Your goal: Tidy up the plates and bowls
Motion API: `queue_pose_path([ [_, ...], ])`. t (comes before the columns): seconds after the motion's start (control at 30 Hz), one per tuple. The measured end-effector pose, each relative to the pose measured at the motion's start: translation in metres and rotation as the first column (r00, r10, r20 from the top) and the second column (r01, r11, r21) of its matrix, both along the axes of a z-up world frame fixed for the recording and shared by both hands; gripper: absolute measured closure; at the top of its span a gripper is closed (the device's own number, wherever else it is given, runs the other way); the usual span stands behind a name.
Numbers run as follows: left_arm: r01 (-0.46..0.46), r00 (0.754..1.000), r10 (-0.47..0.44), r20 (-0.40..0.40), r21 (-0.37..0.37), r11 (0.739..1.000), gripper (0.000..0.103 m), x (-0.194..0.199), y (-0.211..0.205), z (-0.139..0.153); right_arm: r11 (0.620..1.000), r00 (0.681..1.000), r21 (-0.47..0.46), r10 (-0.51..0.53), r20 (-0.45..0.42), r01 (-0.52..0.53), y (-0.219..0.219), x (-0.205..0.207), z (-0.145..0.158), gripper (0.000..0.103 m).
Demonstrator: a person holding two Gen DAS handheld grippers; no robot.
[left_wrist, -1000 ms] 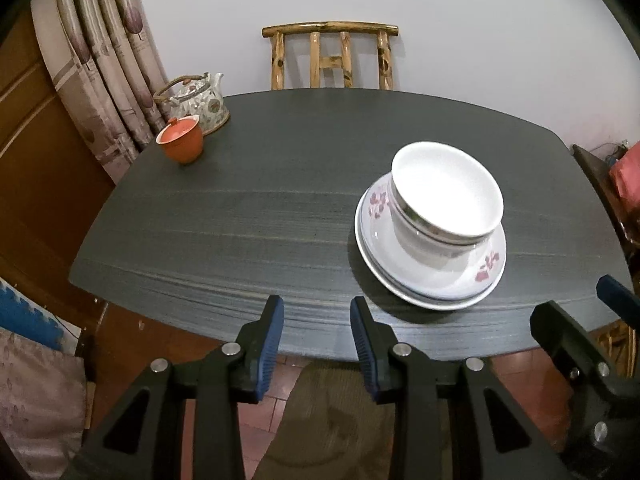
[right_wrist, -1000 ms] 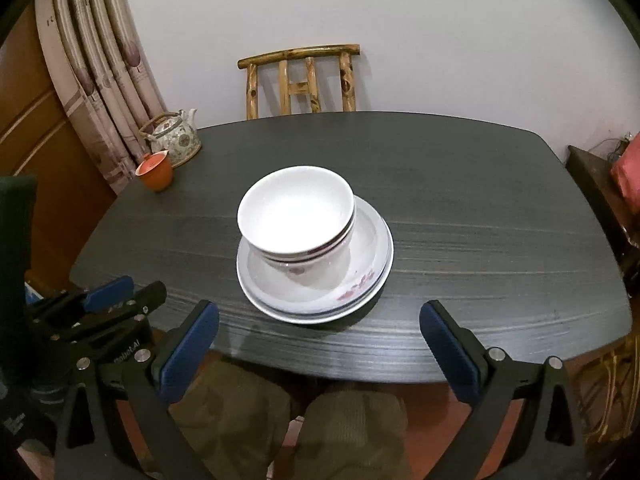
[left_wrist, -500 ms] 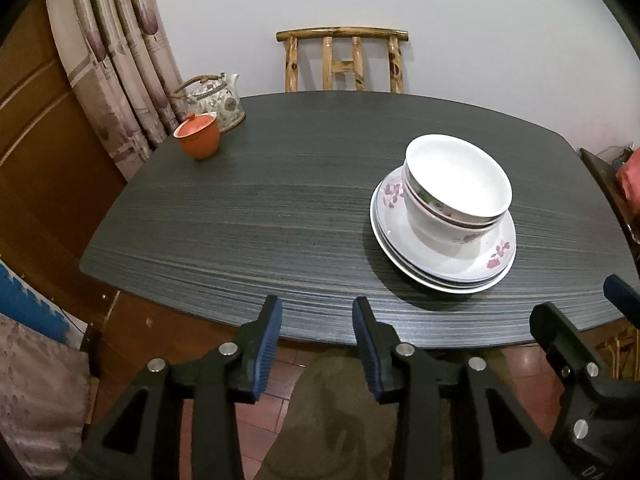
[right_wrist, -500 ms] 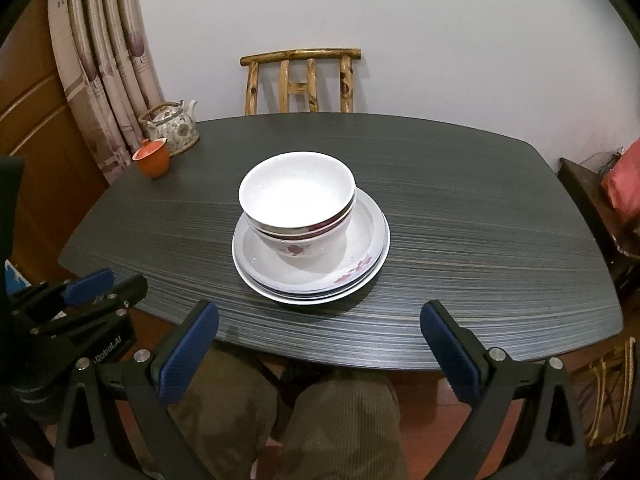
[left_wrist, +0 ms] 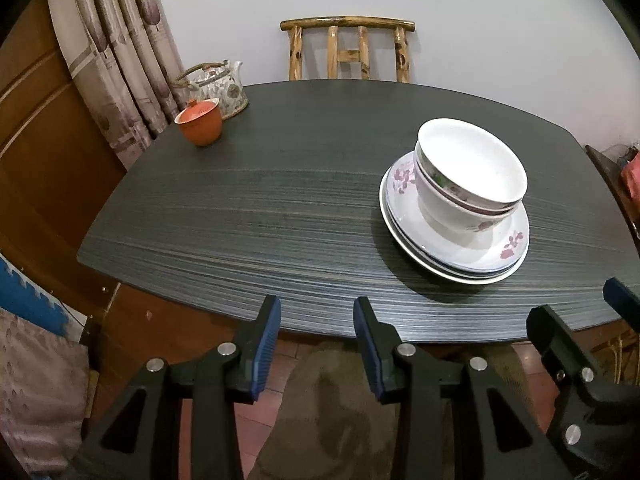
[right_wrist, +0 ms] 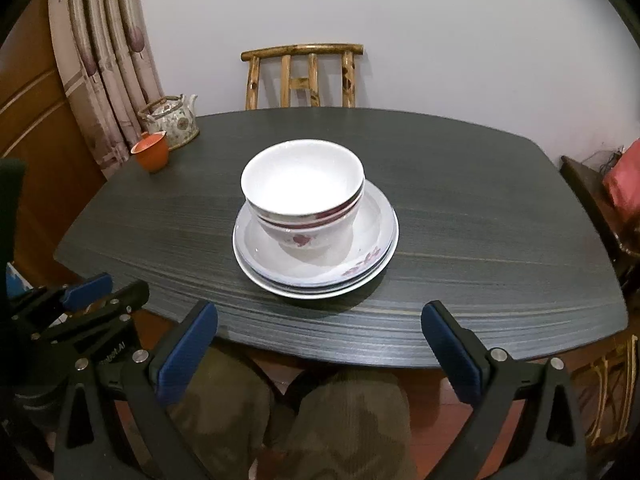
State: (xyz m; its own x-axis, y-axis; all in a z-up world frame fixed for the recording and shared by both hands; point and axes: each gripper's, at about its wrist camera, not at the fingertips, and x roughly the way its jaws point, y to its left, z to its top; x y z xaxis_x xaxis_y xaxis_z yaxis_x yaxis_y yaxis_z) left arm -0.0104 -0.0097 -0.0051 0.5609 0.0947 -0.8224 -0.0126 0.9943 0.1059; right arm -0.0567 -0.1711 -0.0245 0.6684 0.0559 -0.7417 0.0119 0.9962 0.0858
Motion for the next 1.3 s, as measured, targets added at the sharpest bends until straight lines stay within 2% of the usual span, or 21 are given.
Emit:
queue_pose_path([
  [1.3,-0.017,1.000,0.017,-0.027,0.007,1.000,0.065,0.001,-0.001,-0.008,1.000,0.999,0.006,0.008,-0.039,-0.007,0.004,0.004,-0.012,0.002],
])
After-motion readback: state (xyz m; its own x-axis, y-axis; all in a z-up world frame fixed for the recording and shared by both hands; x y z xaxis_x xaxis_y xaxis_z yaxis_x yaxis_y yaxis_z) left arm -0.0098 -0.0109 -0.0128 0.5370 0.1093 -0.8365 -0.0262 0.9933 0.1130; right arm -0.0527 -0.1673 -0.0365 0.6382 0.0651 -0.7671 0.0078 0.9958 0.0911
